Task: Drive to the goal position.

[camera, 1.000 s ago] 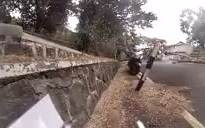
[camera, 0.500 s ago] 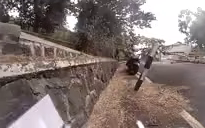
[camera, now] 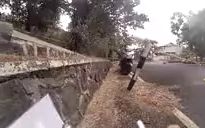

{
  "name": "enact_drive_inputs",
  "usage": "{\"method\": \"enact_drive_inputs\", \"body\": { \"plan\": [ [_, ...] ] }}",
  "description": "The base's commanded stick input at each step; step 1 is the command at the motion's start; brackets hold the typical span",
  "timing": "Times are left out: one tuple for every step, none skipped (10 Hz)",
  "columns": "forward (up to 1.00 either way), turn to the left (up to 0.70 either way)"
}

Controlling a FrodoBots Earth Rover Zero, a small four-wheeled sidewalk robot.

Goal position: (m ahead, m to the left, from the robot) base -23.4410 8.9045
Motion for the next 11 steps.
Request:
{"method": "enact_drive_inputs", "body": {
  "plan": [
    [0.0,-0.61],
    [0.0,-0.62],
    [0.0,-0.62],
    [0.0,-0.7],
    [0.0,-0.7],
    [0.0,-0.7],
    [0.0,-0.7],
    [0.0,-0.7],
    [0.0,-0.7],
    [0.0,-0.7],
    [0.0,-0.7]
  ]
}}
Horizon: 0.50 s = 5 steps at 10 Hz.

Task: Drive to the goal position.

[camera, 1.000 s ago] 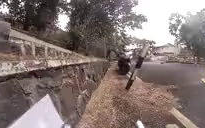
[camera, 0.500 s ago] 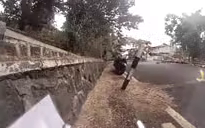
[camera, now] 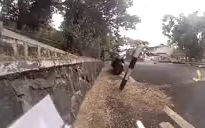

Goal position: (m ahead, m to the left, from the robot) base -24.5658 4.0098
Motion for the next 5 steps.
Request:
{"method": "enact_drive_inputs", "body": {
  "plan": [
    [0.0,-0.7],
    [0.0,-0.7],
    [0.0,-0.7],
    [0.0,-0.7],
    [0.0,-0.7]
  ]
}}
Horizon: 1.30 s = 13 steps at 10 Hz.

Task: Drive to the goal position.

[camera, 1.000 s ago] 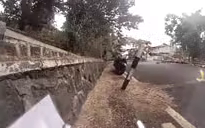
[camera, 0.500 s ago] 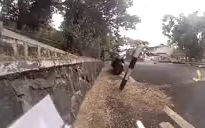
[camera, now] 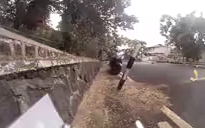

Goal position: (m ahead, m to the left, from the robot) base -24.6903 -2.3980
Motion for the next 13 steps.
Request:
{"method": "enact_drive_inputs", "body": {
  "plan": [
    [0.0,-0.7],
    [0.0,-0.7],
    [0.0,-0.7],
    [0.0,-0.7],
    [0.0,-0.7],
    [0.0,-0.7],
    [0.0,-0.7],
    [0.0,-0.7],
    [0.0,-0.7],
    [0.0,-0.7],
    [0.0,-0.7],
    [0.0,-0.7],
    [0.0,-0.7]
  ]
}}
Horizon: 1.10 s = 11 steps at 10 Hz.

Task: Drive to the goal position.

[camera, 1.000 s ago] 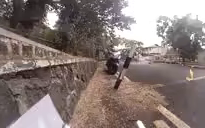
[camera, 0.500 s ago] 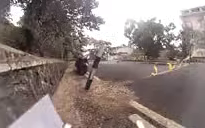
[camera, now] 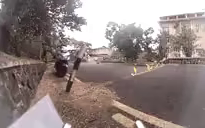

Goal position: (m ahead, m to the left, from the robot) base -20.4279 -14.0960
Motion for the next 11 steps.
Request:
{"method": "enact_drive_inputs", "body": {
  "plan": [
    [0.0,-0.7],
    [0.69,0.0],
    [0.69,0.0],
    [0.7,0.0],
    [0.7,0.0],
    [0.7,0.0],
    [0.7,-0.13],
    [0.7,-0.24],
    [0.7,-0.33],
    [0.7,-0.33],
    [0.7,-0.33]
  ]
}}
